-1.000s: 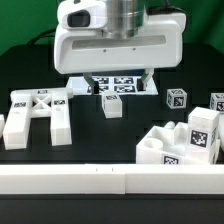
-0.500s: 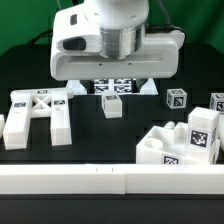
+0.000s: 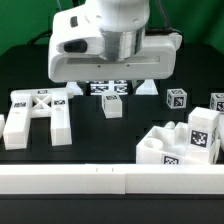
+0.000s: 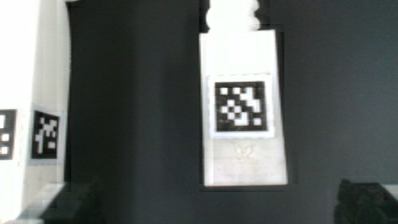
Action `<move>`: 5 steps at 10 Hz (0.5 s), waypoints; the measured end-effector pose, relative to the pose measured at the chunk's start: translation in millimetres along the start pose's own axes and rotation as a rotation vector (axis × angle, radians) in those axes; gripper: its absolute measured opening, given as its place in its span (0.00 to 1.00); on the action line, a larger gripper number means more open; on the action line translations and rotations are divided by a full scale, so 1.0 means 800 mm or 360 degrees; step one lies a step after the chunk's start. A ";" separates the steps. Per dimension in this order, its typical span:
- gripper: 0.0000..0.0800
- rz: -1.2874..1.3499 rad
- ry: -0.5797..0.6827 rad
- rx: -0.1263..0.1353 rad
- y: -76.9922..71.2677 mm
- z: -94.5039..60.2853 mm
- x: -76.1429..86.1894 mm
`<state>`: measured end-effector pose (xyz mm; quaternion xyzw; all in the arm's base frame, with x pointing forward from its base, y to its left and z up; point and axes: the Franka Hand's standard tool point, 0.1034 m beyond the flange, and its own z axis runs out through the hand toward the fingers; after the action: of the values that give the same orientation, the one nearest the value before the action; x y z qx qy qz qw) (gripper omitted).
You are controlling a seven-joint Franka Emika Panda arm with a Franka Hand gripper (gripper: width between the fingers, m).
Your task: Assemble chair
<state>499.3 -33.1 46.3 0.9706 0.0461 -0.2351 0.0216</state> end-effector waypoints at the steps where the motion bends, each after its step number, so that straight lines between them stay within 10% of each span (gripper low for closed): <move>1: 0.81 0.0000 -0.0005 0.0000 0.000 0.001 0.000; 5: 0.81 0.0004 -0.0465 0.0023 -0.002 0.022 -0.014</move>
Offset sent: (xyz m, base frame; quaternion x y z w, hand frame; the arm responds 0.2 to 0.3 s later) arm -0.0050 -0.0087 -0.0091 -0.0057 -0.1295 -0.0013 0.9916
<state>481.5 -33.4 36.0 0.9263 0.0396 -0.3741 0.0215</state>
